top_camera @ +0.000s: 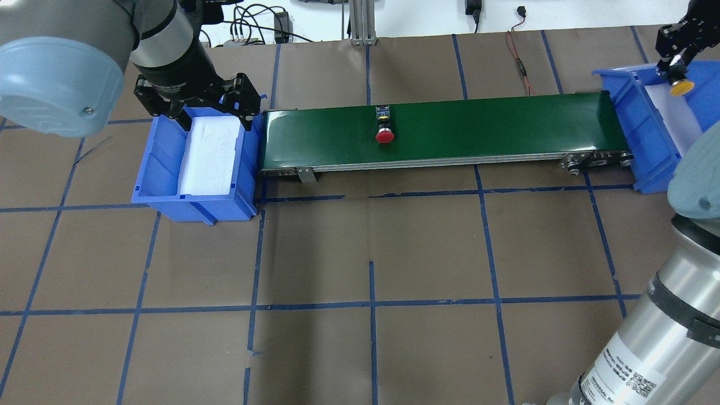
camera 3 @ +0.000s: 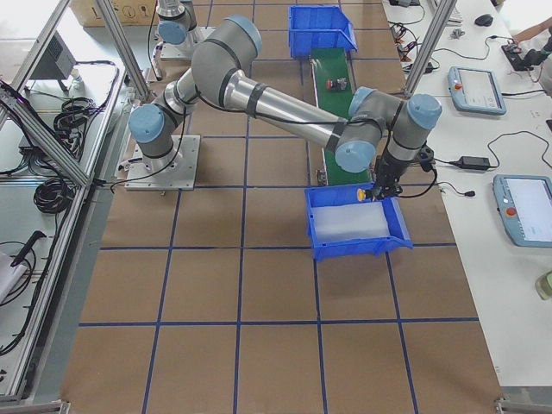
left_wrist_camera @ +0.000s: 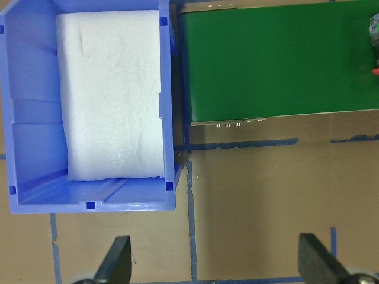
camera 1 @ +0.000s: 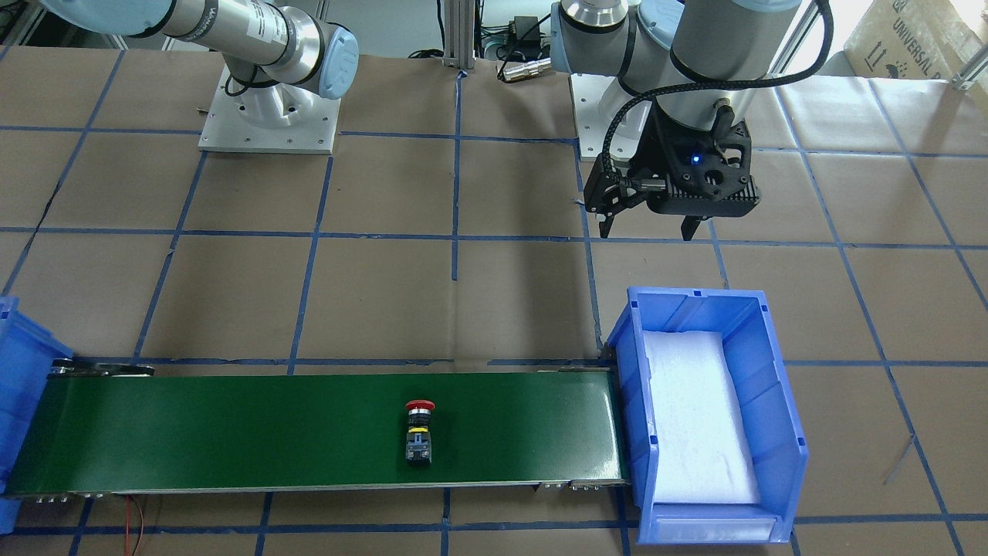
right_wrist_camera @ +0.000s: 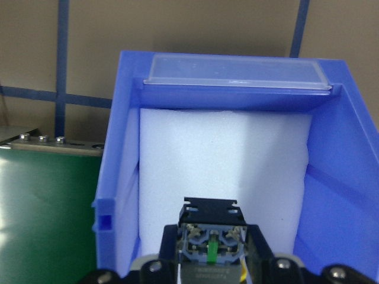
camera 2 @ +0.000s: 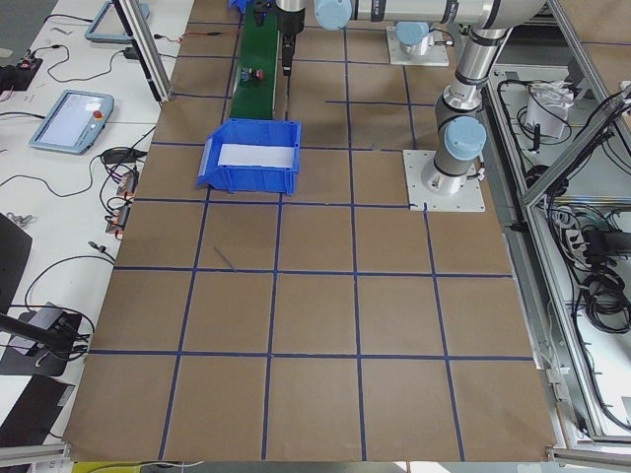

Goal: Transport two buttons from left to right
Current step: 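Carry the yellow button into the far blue bin and release it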

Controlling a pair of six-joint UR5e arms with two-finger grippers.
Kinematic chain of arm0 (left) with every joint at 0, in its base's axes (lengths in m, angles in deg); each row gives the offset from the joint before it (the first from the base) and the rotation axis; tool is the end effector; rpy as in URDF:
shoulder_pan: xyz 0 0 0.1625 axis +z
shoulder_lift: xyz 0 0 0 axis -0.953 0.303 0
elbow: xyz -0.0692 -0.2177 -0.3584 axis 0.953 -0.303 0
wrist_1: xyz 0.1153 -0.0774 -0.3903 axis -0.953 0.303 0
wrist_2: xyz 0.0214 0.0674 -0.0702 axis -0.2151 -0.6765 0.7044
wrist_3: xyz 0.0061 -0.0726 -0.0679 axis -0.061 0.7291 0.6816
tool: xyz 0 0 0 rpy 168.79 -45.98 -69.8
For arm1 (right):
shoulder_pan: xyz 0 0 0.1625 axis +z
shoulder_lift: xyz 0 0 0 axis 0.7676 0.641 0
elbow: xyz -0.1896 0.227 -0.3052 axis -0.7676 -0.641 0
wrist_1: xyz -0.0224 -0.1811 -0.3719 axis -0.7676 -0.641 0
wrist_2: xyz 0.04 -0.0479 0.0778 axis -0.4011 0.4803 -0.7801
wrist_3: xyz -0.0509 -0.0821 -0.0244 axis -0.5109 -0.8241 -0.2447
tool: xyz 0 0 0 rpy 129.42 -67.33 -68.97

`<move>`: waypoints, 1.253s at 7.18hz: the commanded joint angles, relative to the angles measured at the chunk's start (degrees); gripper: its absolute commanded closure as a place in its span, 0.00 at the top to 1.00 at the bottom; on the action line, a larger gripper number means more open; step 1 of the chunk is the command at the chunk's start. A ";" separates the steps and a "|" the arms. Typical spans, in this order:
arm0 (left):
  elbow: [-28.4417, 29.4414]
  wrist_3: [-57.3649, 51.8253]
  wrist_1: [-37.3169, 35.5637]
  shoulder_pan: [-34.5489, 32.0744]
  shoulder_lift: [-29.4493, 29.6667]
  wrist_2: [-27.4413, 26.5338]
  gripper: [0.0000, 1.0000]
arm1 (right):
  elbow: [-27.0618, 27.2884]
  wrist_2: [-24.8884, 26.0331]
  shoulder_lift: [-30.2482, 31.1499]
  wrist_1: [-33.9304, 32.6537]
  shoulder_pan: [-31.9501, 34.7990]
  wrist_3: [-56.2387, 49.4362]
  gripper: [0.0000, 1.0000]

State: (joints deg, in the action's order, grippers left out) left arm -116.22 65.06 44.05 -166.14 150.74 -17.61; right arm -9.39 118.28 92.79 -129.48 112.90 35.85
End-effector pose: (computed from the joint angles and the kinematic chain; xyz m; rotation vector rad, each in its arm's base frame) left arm -0.1650 -0.5129 0.4768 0.0629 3.1176 -0.1165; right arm -0.2469 -0.7509 0.3309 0.2225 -3.0509 -0.0640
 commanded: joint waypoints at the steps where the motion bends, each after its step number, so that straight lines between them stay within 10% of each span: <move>1: 0.00 0.00 0.00 0.00 0.00 0.01 1.00 | 0.36 -1.03 -2.33 -1.61 -1.33 -1.84 0.19; 4: 0.00 0.00 0.00 0.00 0.00 -0.08 1.00 | 0.45 -1.04 -4.27 -2.49 -2.29 -2.02 0.32; 6: 0.00 0.00 0.00 0.00 0.00 -0.08 1.00 | 0.54 -0.86 -4.36 -1.62 -2.39 -1.41 0.95; 9: 0.00 0.00 0.00 0.00 0.00 -0.08 1.00 | -1.21 -0.86 -0.43 3.31 -1.95 -1.40 1.00</move>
State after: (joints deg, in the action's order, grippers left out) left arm -116.22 65.06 44.04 -166.14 150.74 -17.69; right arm -9.73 117.54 90.06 -127.30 110.62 34.42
